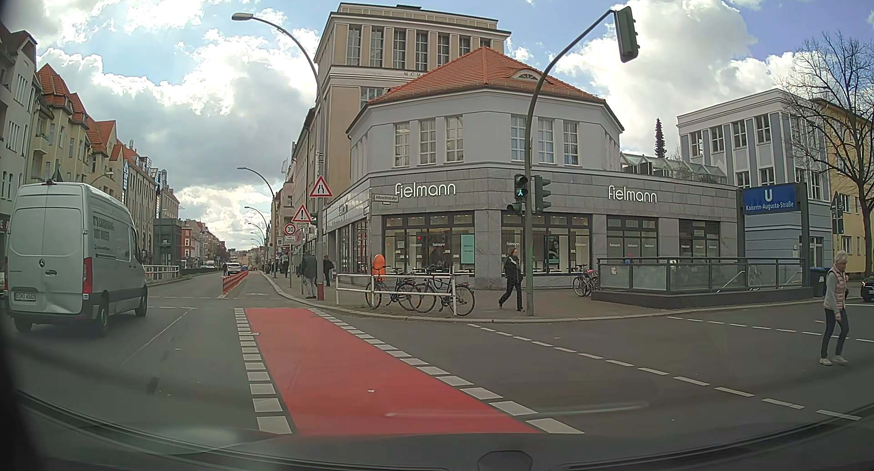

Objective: Follow the waypoints while adhering to traffic rules and regulations

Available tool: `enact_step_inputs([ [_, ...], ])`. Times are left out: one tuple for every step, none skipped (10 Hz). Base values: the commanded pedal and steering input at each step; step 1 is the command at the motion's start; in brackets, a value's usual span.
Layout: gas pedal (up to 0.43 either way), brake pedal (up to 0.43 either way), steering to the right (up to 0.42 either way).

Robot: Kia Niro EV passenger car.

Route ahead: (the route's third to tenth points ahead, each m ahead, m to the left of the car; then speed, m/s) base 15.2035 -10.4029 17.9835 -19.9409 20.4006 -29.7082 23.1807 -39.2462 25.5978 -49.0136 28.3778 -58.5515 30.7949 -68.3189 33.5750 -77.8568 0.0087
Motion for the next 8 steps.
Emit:
enact_step_inputs([
  [0.0, 0.28, 0.599],
  [0.0, 0.28, 0.6],
  [0.0, 0.28, 0.6],
  [0.0, 0.28, 0.6],
  [0.0, 0.28, 0.6],
  [0.0, 0.28, 0.6],
  [0.0, 0.28, 0.6],
  [0.0, 0.28, 0.6],
])
